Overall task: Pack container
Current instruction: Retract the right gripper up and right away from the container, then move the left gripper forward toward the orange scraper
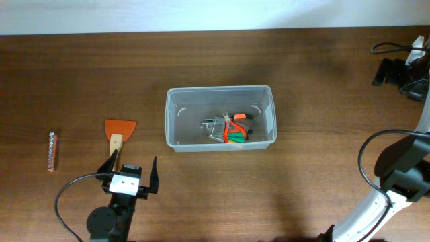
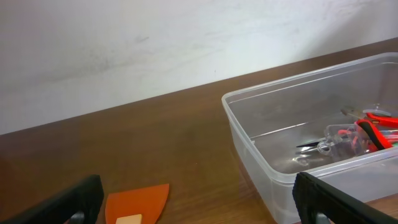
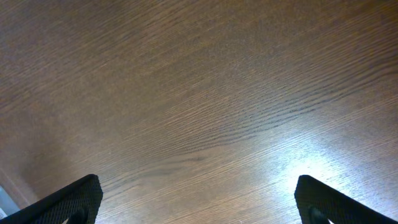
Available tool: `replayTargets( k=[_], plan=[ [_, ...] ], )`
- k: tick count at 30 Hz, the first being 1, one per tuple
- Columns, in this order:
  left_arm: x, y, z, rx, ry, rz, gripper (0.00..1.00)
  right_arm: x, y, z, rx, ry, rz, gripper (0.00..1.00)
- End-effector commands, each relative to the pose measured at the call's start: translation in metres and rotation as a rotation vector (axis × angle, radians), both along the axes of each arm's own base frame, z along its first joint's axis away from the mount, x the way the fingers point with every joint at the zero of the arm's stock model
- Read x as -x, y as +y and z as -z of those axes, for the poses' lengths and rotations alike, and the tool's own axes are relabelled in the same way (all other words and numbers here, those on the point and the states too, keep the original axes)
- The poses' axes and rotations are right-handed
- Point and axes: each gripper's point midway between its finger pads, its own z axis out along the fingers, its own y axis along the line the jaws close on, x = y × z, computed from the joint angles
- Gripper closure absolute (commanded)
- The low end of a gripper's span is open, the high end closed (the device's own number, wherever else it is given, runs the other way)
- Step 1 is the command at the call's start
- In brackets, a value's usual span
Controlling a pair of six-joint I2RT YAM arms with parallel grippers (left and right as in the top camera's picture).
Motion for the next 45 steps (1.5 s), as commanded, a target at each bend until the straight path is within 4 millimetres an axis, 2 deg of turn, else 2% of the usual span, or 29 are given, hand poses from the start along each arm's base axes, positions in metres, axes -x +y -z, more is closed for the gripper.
replayTargets(
  k=[1,9,14,20,23,28,32,37,40,42,45],
  plan=[
    [0.000,0.000,0.001,-0.013,-0.003,-0.002,0.01,-0.001,0.003,-0.003,-0.003,-0.010,-0.002,0.01],
    [-0.001,0.000,-0.013,0.040,-0.055,-0.003,0.01,-0.001,0.003,-0.003,-0.002,-0.010,-0.002,0.01],
    [0.000,0.000,0.000,0.039,0.000,-0.004,0.01,-0.001,0.003,-0.003,-0.002,-0.010,-0.002,0.02],
    [0.000,0.000,-0.001,0.040,0.000,-0.007,0.01,-0.001,0.003,-0.003,-0.002,-0.010,-0.002,0.01],
    [0.001,0.007,-0.014,0.044,-0.020,-0.046,0.01,-0.001,0.003,-0.003,-0.002,-0.010,-0.002,0.01],
    [0.012,0.043,-0.045,0.017,0.051,-0.257,0.01,-0.001,0.003,-0.003,-0.002,-0.010,-0.002,0.01],
    [0.016,0.048,-0.071,-0.079,0.178,-0.272,0.01,-0.001,0.003,-0.003,-0.002,-0.010,-0.002,0.01],
    [-0.007,0.058,-0.125,-0.117,0.312,-0.314,0.01,-0.001,0.003,-0.003,-0.002,-0.010,-0.002,0.01],
    [-0.030,0.048,-0.149,-0.103,0.401,-0.242,0.01,-0.001,0.003,-0.003,-0.002,-0.010,-0.002,0.01],
    [-0.046,0.041,-0.148,-0.097,0.468,-0.200,0.01,-0.001,0.003,-0.003,-0.002,-0.010,-0.002,0.01],
    [-0.069,0.045,-0.124,-0.110,0.564,-0.210,0.01,-0.001,0.003,-0.003,-0.002,-0.010,-0.002,0.01]
  ],
)
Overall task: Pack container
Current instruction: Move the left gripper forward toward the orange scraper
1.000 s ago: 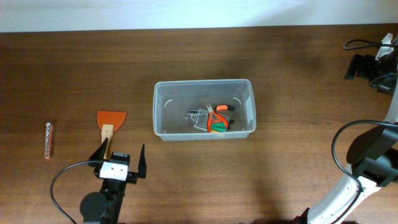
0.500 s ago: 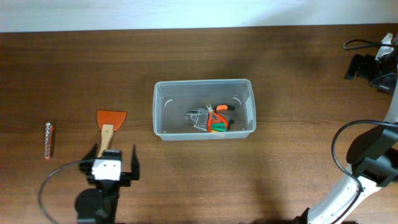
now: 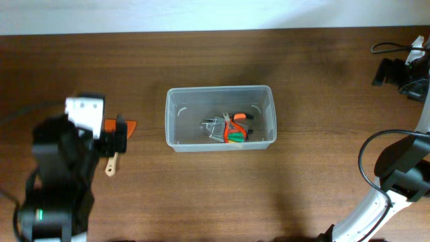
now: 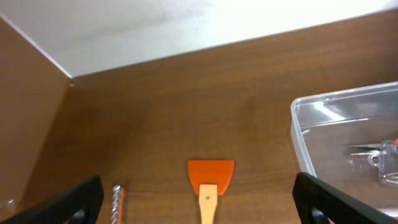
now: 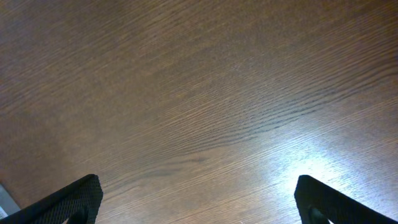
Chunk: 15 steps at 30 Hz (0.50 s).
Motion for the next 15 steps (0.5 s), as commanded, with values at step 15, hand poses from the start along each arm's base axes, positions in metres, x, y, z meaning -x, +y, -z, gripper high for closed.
replayTargets(
  k=[15],
  plan=[
    [-0.035,0.048,0.123,0.340,0.759,0.026,0.01,0.000,0.003,-0.003,-0.001,-0.007,0.000,0.01]
  ],
)
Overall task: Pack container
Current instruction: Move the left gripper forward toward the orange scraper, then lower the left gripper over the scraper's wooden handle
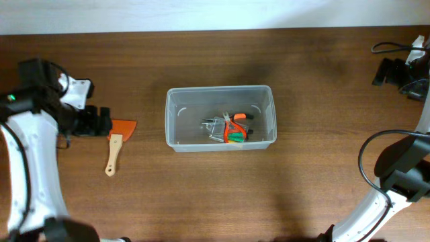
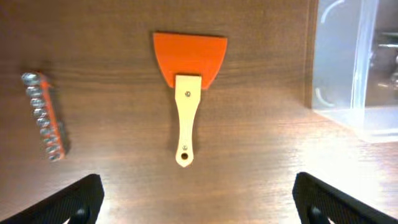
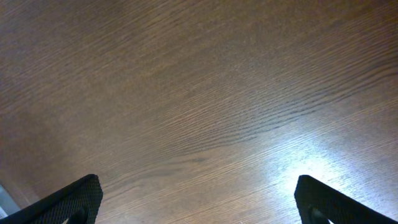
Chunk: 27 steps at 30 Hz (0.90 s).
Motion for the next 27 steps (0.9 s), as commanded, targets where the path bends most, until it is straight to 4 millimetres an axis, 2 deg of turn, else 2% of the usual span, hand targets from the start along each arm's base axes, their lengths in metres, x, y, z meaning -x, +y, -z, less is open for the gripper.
replayTargets(
  k=[1,9,13,27],
  plan=[
    [-0.013,0.000,0.015,0.108,0.021,0.035,0.01,0.000,0.003,-0.003,-0.001,-0.006,-0.001,0.01],
    [-0.020,0.004,0.049,0.143,0.111,0.025,0.01,0.000,0.003,-0.003,-0.001,-0.005,-0.001,0.01],
    [-0.028,0.006,0.054,0.144,0.096,0.016,0.01,0.000,0.003,-0.003,-0.001,-0.005,-0.001,0.01],
    [-0.034,0.008,0.059,0.140,0.090,0.017,0.01,0.000,0.003,-0.003,-0.001,-0.006,-0.001,0.01]
  ],
)
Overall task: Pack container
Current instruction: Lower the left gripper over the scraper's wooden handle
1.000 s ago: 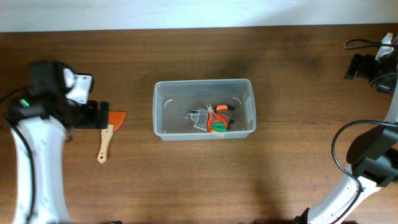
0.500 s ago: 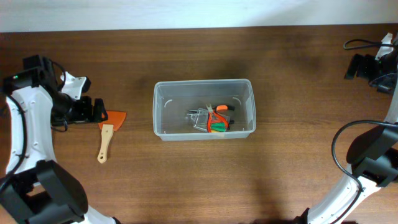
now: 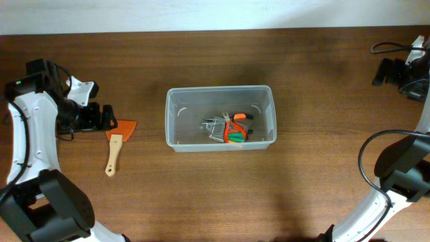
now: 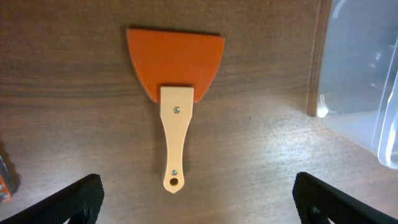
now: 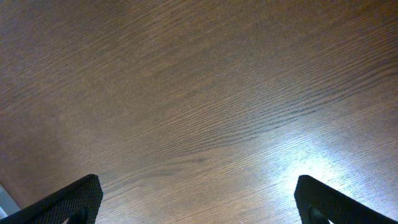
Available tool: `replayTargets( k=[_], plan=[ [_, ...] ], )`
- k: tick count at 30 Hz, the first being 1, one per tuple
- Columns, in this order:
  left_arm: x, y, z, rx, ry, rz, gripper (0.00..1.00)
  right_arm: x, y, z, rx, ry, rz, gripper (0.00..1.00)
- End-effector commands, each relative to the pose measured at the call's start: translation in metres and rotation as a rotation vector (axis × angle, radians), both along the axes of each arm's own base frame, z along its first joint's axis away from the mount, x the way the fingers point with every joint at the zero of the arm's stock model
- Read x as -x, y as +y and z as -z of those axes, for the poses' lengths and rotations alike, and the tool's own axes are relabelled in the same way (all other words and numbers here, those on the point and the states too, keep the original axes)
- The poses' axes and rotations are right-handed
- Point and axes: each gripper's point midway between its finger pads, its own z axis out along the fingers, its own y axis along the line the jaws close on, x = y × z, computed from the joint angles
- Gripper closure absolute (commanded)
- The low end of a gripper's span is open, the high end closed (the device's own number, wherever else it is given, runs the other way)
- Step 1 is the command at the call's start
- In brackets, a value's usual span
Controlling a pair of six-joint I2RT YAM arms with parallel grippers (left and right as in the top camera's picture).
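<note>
A clear plastic container [image 3: 219,89] stands mid-table with orange and green pliers [image 3: 232,132] and small metal pieces inside. To its left lies a scraper [image 3: 115,144] with an orange blade and a pale wooden handle. My left gripper [image 3: 106,118] hangs open beside the blade. In the left wrist view the scraper [image 4: 176,118] lies lengthwise between the wide-apart fingers of the left gripper [image 4: 199,208], untouched. My right gripper [image 5: 199,208] is open over bare wood at the far right.
An orange-edged strip [image 4: 3,182] just shows at the left edge of the left wrist view. The container's corner [image 4: 357,93] is at that view's right. Black cables and gear [image 3: 393,64] sit at the back right corner.
The left gripper has come closer to the scraper, which now looks larger and centred between the open fingers. The bit strip has slid almost out of the wrist view. The right arm is unchanged.
The left gripper was open at the table's front, by the scraper's handle, facing the container. Then the arm stood raised at the left. Then it looked straight down at scraper and bit strip, and now sits nearer the scraper. The right gripper stayed open throughout.
</note>
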Motion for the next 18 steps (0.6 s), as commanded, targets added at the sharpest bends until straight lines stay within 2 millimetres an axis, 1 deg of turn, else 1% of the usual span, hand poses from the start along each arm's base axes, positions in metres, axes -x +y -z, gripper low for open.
replayTargets(
  k=[1,4,7,10,12,16,18],
  plan=[
    [-0.009,0.002,0.000,0.007,-0.027,0.017,0.01,0.000,0.003,-0.003,-0.001,-0.006,-0.001,0.01],
    [-0.006,0.002,0.005,-0.004,-0.020,0.071,0.01,0.000,0.003,-0.003,-0.001,-0.006,-0.001,0.01],
    [-0.002,0.005,0.012,-0.034,0.008,0.075,0.01,0.000,0.003,-0.003,-0.001,-0.006,-0.001,0.01],
    [-0.001,0.001,0.018,-0.065,0.024,0.099,0.01,0.000,0.003,-0.003,-0.001,-0.006,-0.001,0.01],
    [0.000,-0.006,0.025,-0.093,0.042,0.132,0.01,0.000,0.003,-0.003,-0.001,-0.005,-0.001,0.01],
    [-0.002,-0.033,0.042,-0.092,0.043,0.209,0.01,0.000,0.003,-0.003,-0.001,-0.005,-0.001,0.01],
    [0.002,-0.048,0.053,-0.088,0.057,0.252,0.01,0.000,0.003,-0.003,-0.001,-0.006,-0.001,0.01]
  ],
)
